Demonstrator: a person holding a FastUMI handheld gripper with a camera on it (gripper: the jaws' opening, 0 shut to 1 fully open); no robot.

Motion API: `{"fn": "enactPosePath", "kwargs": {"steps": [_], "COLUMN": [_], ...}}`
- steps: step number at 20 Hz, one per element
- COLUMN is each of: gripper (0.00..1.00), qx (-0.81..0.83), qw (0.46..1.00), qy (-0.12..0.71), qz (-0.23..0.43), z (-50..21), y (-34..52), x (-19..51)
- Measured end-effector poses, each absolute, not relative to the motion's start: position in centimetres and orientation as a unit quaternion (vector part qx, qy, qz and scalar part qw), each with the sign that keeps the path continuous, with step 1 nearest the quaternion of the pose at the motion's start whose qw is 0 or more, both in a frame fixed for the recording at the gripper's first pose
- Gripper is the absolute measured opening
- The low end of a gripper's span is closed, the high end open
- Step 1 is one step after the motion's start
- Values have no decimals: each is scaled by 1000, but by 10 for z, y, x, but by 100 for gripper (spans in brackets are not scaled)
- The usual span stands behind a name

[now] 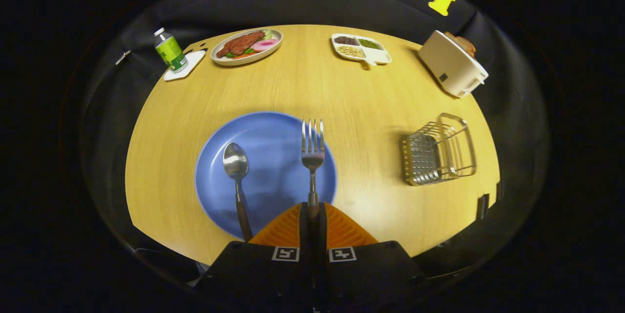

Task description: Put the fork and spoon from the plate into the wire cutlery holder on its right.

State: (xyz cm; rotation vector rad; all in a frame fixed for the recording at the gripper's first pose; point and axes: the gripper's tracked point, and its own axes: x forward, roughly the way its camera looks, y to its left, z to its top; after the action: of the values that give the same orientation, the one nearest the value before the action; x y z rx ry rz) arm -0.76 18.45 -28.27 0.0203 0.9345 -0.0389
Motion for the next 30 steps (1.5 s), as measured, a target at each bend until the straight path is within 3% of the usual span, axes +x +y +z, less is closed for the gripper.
{"fn": "enactPosePath", "kwargs": {"steps": [6,14,22,26,30], "gripper": [7,7,7,9,13], "qx": [4,11,4,3,16], "qw": [862,778,717,702,704], "qy": [495,609,690,708,706], "qz": [-108,-152,-103,-70,-76], "z": [-230,-230,-253,-259,-260], "y": [105,33,5,8,2], "x": [-15,-20,-15,-10,-4]}}
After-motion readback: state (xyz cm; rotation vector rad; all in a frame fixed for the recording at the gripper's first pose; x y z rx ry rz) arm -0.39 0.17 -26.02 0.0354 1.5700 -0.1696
